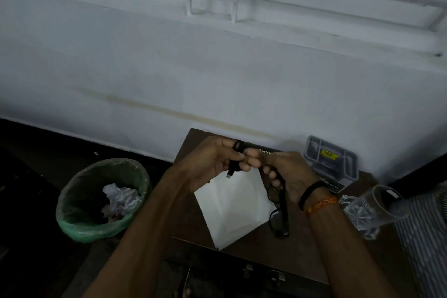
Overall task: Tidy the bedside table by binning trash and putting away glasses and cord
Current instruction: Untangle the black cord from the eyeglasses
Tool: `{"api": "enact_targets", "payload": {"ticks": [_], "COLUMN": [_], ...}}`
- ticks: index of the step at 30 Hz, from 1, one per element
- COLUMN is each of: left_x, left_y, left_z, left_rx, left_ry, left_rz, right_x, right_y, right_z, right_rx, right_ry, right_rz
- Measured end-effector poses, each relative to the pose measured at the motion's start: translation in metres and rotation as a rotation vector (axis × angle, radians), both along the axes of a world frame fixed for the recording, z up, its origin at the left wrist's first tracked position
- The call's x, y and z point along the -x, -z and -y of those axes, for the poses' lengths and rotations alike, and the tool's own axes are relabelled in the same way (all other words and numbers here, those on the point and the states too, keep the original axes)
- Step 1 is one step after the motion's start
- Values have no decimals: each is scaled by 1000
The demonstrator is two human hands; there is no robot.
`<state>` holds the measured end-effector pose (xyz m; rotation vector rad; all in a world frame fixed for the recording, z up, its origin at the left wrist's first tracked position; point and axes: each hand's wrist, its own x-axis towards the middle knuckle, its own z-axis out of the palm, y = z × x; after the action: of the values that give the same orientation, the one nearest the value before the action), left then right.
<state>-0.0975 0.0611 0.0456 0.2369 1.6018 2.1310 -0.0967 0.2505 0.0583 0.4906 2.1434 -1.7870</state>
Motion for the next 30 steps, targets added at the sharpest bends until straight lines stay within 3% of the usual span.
{"api": "enact_targets", "payload": {"ticks": [6,11,16,23,30], "left_x": [0,-1,-1,2,4], "left_y": [11,11,14,12,9], "left_z": [-14,-19,-18,-15,-10], "left_rx": [236,243,178,-12,-464], "left_ry": [54,-53,-102,-189,-219], "left_rz": [-73,-110,-86,88,336], "right_x": [3,-1,-4,-10,-17], "right_y": [-5,-14,-10,0,16], "right_z": [2,14,22,23,26], "right_rx": [30,-12,74,165,3], "right_ry": [-8,-82,-188,-153,-264], "right_rz": [-67,-227,-295,-374,-397]}}
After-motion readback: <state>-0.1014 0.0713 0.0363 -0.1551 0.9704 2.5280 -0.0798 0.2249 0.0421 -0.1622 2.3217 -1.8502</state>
